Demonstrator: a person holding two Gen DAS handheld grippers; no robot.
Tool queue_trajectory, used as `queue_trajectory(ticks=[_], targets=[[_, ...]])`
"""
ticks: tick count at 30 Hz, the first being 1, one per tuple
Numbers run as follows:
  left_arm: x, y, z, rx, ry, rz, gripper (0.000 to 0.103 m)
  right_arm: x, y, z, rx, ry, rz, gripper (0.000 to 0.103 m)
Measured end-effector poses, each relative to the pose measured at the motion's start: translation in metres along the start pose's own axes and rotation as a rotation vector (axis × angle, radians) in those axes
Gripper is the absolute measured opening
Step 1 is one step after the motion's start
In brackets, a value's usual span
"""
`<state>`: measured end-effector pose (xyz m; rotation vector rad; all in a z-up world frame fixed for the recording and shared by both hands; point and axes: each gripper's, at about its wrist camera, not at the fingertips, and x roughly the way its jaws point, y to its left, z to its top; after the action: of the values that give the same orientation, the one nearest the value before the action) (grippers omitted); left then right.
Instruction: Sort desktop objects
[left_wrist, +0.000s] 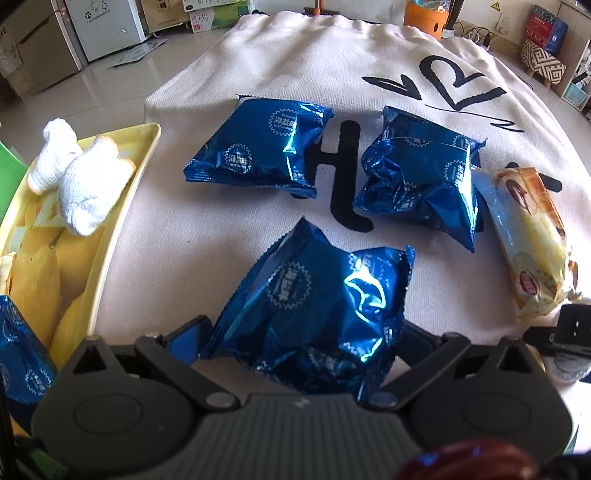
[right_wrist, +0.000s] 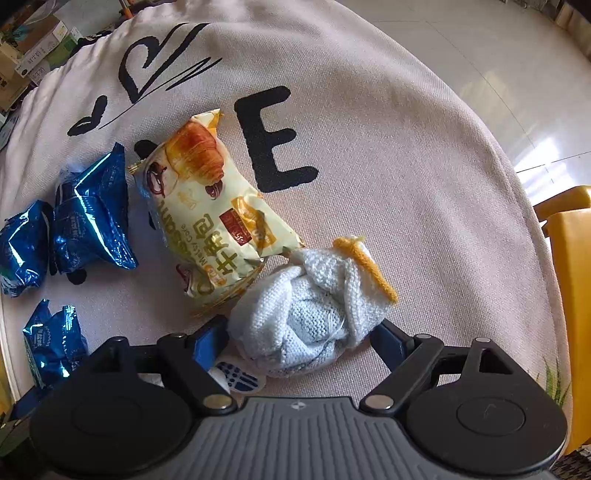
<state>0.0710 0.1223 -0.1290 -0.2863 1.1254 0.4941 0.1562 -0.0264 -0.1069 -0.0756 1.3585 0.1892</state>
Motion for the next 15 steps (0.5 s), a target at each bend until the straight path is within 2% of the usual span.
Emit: queue_trajectory(ticks=[4, 6, 9, 11, 12, 15], targets=[[-0.001, -0.003, -0.004, 0.010, -0.033, 0.007, 0.102, -0.004, -0.004, -0.007, 0.036, -0.014, 0.018, 0.077], [-0.002, -0.001, -0.005, 0.000, -0.037, -0.005, 0.099, -0.006, -0.008, -0.009, 0.071, -0.026, 0.029, 0.068], [-0.005, 0.001, -0.008, 0.018, -0.044, -0.012, 0.093, -0.010, -0.020, -0.010, 0.144, -0.013, 0.097, 0.053], [-0.006, 0.003, -0.008, 0.025, -0.053, -0.013, 0.087, -0.010, -0.031, -0.012, 0.208, -0.004, 0.136, 0.049], [-0.007, 0.004, -0.009, 0.026, -0.053, -0.009, 0.084, -0.011, -0.033, -0.015, 0.236, -0.005, 0.148, 0.041], [-0.015, 0.010, -0.014, 0.010, -0.042, -0.001, 0.083, -0.018, -0.032, -0.027, 0.267, -0.013, 0.157, 0.040]])
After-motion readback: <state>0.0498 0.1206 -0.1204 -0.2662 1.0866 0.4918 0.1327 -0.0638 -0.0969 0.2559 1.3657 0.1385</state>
